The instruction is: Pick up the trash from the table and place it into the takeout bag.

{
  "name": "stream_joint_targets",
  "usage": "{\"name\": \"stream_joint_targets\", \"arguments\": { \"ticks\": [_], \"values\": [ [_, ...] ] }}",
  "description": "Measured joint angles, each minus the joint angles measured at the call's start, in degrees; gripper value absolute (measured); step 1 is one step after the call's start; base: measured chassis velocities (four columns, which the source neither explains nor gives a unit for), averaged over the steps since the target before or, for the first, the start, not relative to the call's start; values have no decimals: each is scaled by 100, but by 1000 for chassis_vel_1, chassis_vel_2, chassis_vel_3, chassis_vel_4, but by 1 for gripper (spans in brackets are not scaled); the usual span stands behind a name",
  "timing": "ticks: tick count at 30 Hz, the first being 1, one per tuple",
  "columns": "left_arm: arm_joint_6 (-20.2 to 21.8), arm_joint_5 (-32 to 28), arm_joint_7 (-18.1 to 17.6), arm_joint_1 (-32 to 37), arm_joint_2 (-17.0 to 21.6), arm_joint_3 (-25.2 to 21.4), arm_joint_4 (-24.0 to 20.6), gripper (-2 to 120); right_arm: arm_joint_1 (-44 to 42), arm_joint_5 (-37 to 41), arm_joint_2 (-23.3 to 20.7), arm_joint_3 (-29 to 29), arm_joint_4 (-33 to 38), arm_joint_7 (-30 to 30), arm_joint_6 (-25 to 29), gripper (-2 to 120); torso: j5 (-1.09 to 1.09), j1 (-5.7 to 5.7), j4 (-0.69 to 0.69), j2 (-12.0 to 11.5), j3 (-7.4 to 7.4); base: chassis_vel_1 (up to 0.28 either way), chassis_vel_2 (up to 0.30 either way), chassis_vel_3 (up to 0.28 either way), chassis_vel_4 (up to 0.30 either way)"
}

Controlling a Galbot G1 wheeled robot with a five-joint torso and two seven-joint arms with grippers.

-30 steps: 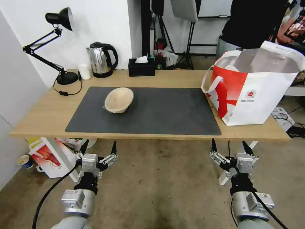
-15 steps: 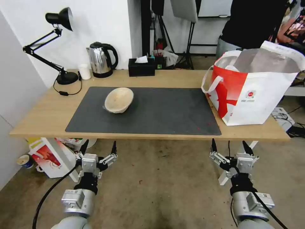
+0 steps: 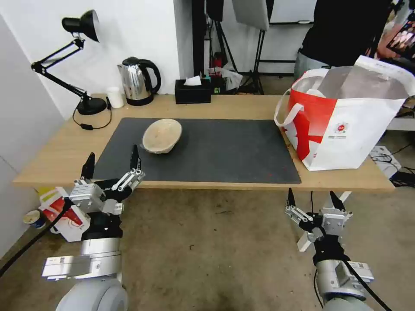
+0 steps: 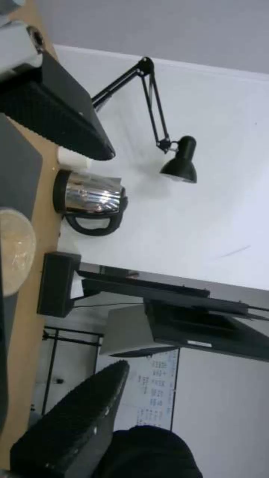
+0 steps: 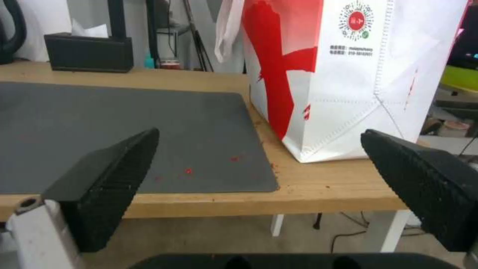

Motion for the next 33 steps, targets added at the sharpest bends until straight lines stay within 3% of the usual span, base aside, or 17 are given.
{"name": "stream_joint_targets", "arguments": {
  "ticks": [12, 22, 28, 33],
  "values": [
    [608, -2028, -931, 1, 68, 299, -289, 100, 0, 0, 0, 0, 0, 0, 0, 100, -1, 0, 0, 0, 0, 0, 0, 0, 0],
    [1013, -2968, -1453, -74, 87, 355, -289, 100, 0, 0, 0, 0, 0, 0, 0, 100, -1, 0, 0, 0, 0, 0, 0, 0, 0],
    [1619, -4125, -2159, -227, 109, 365, -287, 100, 0, 0, 0, 0, 0, 0, 0, 100, -1, 0, 0, -2, 0, 0, 0, 0, 0],
    [1753, -4462, -2366, -292, 116, 340, -285, 100, 0, 0, 0, 0, 0, 0, 0, 100, -1, 0, 0, -2, 0, 0, 0, 0, 0]
  ]
}}
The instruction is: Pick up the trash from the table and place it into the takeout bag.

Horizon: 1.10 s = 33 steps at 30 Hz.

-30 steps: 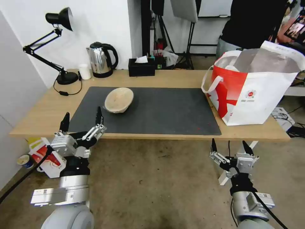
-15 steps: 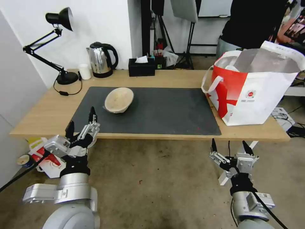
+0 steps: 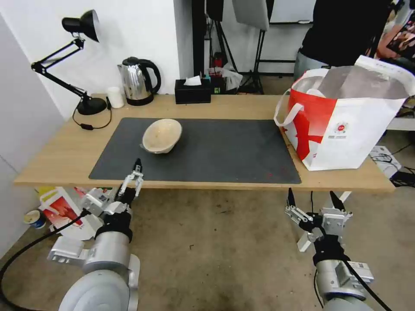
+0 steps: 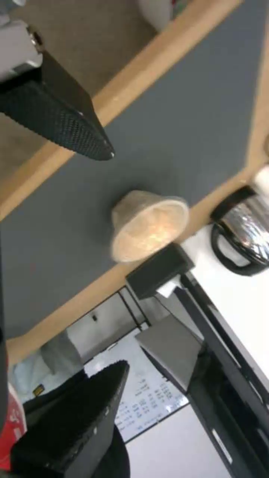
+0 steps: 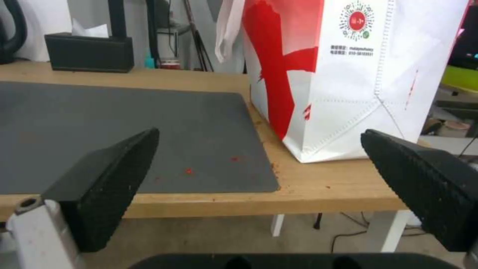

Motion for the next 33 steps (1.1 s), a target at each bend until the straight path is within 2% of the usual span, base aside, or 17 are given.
{"name": "stream_joint_targets", "arguments": {
  "ticks": [11, 16, 19, 33],
  "values": [
    [660, -1654, -1047, -385, 67, -274, 4, 100, 0, 0, 0, 0, 0, 0, 0, 100, 0, 0, -1, 0, 0, 0, 0, 0, 0],
    [803, -2049, -1232, -492, 69, -346, 6, 100, 0, 0, 0, 0, 0, 0, 0, 100, 0, 0, 1, 0, 0, 0, 0, 0, 0],
    [1042, -2731, -1473, -696, 56, -498, 8, 100, 0, 0, 0, 0, 0, 0, 0, 100, 0, 0, -1, 0, 0, 0, 0, 0, 0],
    [1042, -2771, -1280, -782, 90, -560, 10, 100, 0, 0, 0, 0, 0, 0, 0, 100, 0, 0, 0, 0, 0, 0, 0, 0, 0]
  ]
}}
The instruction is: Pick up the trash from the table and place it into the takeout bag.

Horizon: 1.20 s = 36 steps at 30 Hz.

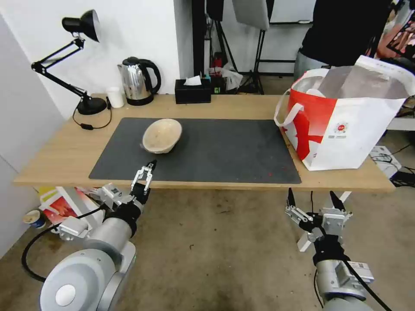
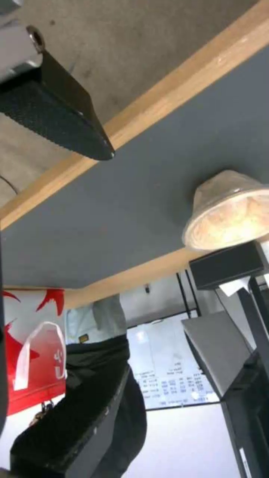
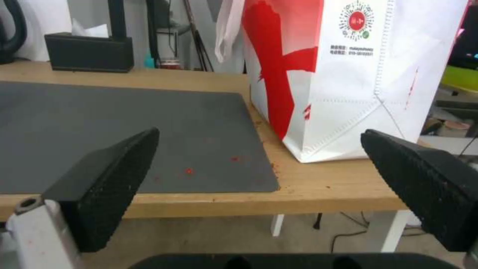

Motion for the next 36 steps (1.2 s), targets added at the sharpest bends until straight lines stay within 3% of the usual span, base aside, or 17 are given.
{"name": "stream_joint_targets", "arguments": {
  "ticks": [23, 36],
  "values": [
    [-123, 174, 221, -137, 111, -73, 0, 100, 0, 0, 0, 0, 0, 0, 0, 100, 0, 0, 0, 1, 0, 0, 0, 0, 0],
    [-176, -118, 195, -410, 243, -226, 0, 100, 0, 0, 0, 0, 0, 0, 0, 100, 0, 0, 0, 1, 0, 0, 0, 0, 0]
  ]
}}
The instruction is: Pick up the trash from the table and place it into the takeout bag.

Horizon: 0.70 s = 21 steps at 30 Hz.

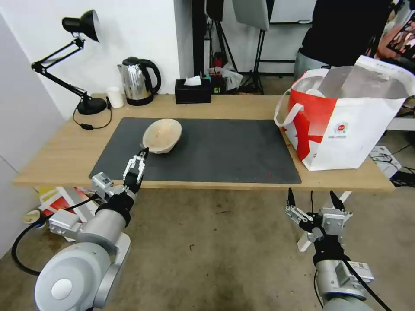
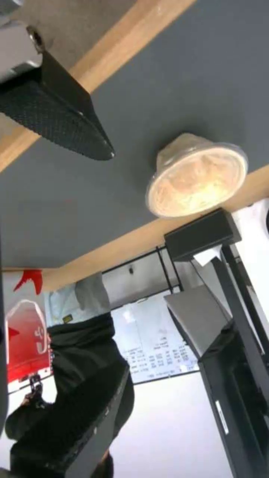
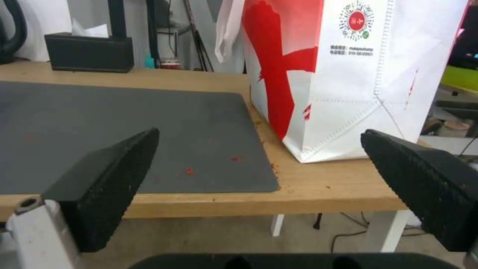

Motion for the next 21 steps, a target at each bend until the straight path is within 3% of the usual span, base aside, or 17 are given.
{"name": "stream_joint_targets", "arguments": {
  "ticks": [8, 21],
  "values": [
    [0, -446, -187, -348, 259, -190, 5, 100, 0, 0, 0, 0, 0, 0, 0, 100, 0, 0, 0, 0, 0, 0, 0, 0, 0],
    [-3, -606, -254, -840, 435, -112, 498, 100, 0, 0, 0, 0, 0, 0, 0, 100, 0, 1, 0, 0, 0, 0, 0, 0, 0]
  ]
}}
